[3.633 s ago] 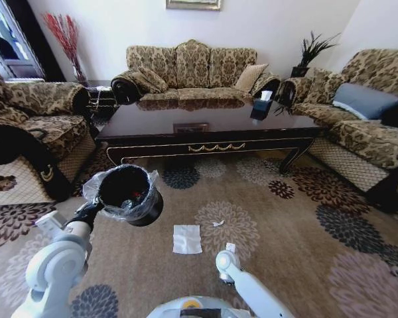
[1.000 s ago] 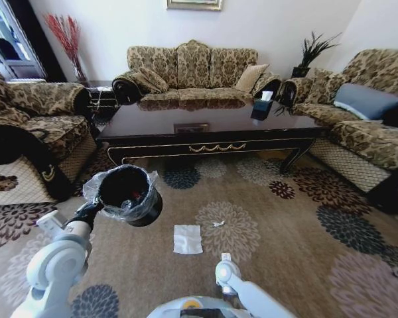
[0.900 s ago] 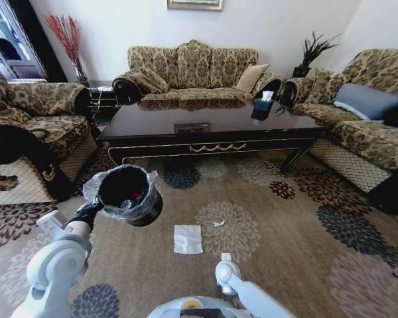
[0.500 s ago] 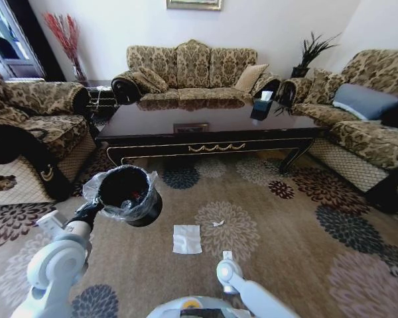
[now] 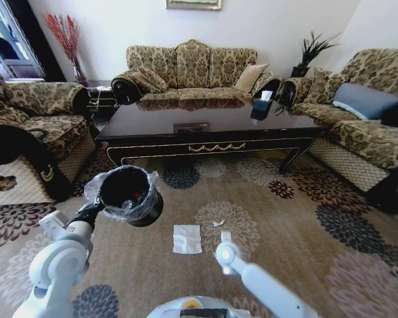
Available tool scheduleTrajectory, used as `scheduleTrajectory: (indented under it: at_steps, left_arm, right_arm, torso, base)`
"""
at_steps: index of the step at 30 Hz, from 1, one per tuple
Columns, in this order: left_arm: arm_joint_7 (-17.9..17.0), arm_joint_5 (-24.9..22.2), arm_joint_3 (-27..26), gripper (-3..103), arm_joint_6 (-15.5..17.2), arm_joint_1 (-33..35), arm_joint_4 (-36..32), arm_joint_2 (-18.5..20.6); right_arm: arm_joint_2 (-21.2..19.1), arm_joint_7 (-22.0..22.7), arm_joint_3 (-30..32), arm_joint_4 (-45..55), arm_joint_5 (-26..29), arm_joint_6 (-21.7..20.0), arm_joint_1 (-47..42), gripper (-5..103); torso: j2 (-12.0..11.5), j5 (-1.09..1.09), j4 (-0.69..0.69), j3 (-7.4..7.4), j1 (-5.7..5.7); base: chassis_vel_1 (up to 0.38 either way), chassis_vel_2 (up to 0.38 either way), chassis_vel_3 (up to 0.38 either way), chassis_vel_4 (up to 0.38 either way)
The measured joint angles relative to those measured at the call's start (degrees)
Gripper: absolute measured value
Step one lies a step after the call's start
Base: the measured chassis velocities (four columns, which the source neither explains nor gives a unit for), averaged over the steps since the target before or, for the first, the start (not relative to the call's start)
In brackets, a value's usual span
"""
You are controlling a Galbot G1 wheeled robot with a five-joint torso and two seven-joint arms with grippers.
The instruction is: Move to the front of the table and pick up the trash from the floor, then place it into the trash bin.
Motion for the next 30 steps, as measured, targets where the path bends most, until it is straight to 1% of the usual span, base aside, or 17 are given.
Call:
scheduleTrajectory:
  at_steps: [1,3,4,5,7,11,12,14,16,21,22,25,26,27,30]
  left_arm:
    - [0.0,0.0,0.1,3,0.0,-0.1,0.2,0.0]
    - [-0.1,-0.1,0.5,3,0.0,-0.3,0.8,0.1]
    - [-0.1,-0.1,0.5,3,0.0,-0.3,0.8,0.1]
    - [-0.1,-0.1,0.6,3,0.0,-0.3,1.0,0.1]
    - [-0.1,-0.1,0.8,3,0.0,-0.3,1.6,0.2]
    - [-0.1,0.0,0.9,3,0.0,-0.4,2.1,0.3]
    - [-0.1,0.0,0.9,3,0.0,-0.4,2.4,0.4]
    - [-0.1,0.0,0.8,3,0.0,-0.4,2.7,0.4]
    - [-0.1,0.0,0.8,3,0.0,-0.4,2.7,0.4]
    - [-0.1,-0.1,0.9,3,0.0,-0.4,2.7,0.3]
    - [-0.1,-0.1,0.9,3,0.0,-0.4,2.7,0.3]
    - [-0.1,-0.1,0.9,3,0.0,-0.4,2.7,0.2]
    - [-0.1,-0.1,0.9,3,0.0,-0.4,2.7,0.2]
    - [-0.1,-0.1,0.9,3,0.0,-0.4,2.7,0.2]
    - [-0.2,0.0,0.9,3,0.0,-0.5,2.8,0.0]
  right_arm:
    - [-0.3,-1.3,-1.0,0.5,-0.8,1.1,2.4,50]
    - [-1.2,-5.4,-4.5,1.7,-2.3,4.0,9.7,50]
    - [-1.2,-5.4,-4.5,1.7,-2.3,4.0,9.7,50]
    - [-1.3,-6.5,-5.5,2.1,-2.4,4.8,11.8,50]
    - [-1.1,-9.7,-8.5,2.9,-2.9,7.7,17.4,50]
    - [-0.2,-12.2,-11.0,3.6,-3.9,10.4,22.0,50]
    - [0.4,-14.0,-12.5,4.3,-4.5,12.2,25.2,50]
    - [1.3,-16.0,-14.5,4.9,-5.5,14.3,28.9,50]
    - [1.7,-16.6,-15.1,5.0,-6.0,14.9,30.1,50]
    - [5.9,-23.0,-18.7,4.2,-9.1,20.8,36.2,50]
    - [5.9,-23.0,-18.7,4.2,-9.1,20.8,36.2,50]
    - [9.2,-25.3,-21.0,3.7,-9.8,23.6,37.9,50]
    - [10.1,-25.6,-21.7,3.5,-10.1,24.2,38.3,50]
    - [10.1,-25.6,-21.7,3.5,-10.1,24.2,38.3,50]
    - [13.0,-26.5,-24.4,3.1,-11.2,25.8,39.0,50]
  torso:
    - [0.0,0.00,0.02,0.00,0.00]
    - [0.0,0.00,0.02,0.00,0.00]
    - [0.0,0.00,0.02,0.00,0.00]
    - [0.0,0.00,0.01,0.00,0.00]
    - [0.0,0.00,0.00,0.00,0.00]
    - [0.0,0.00,0.01,0.00,0.01]
    - [0.0,0.00,0.01,0.00,0.00]
    - [0.0,-0.01,0.01,0.00,0.00]
    - [0.0,-0.01,0.01,0.00,0.00]
    - [0.0,-0.01,0.00,0.00,0.00]
    - [0.0,-0.01,0.00,0.00,0.00]
    - [0.0,-0.01,0.00,0.00,0.00]
    - [0.0,-0.01,0.01,-0.01,0.00]
    - [0.0,-0.01,0.01,-0.01,0.00]
    - [0.0,-0.01,0.02,-0.01,0.00]
  base:
    - [0.000,0.000,0.000,0.000]
    - [0.000,0.000,0.000,0.000]
    - [0.000,0.000,0.000,0.000]
    - [0.000,0.000,0.000,0.000]
    - [0.000,0.000,0.000,0.000]
    - [0.000,0.000,0.000,0.000]
    - [0.000,0.000,0.000,0.000]
    - [0.000,0.000,0.000,0.000]
    - [0.000,0.000,0.000,0.000]
    - [0.000,0.000,0.000,0.000]
    - [0.000,0.000,0.000,0.000]
    - [0.000,0.000,0.000,0.000]
    - [0.000,0.000,0.000,0.000]
    - [0.000,0.000,0.000,0.000]
    - [0.000,0.000,0.000,0.000]
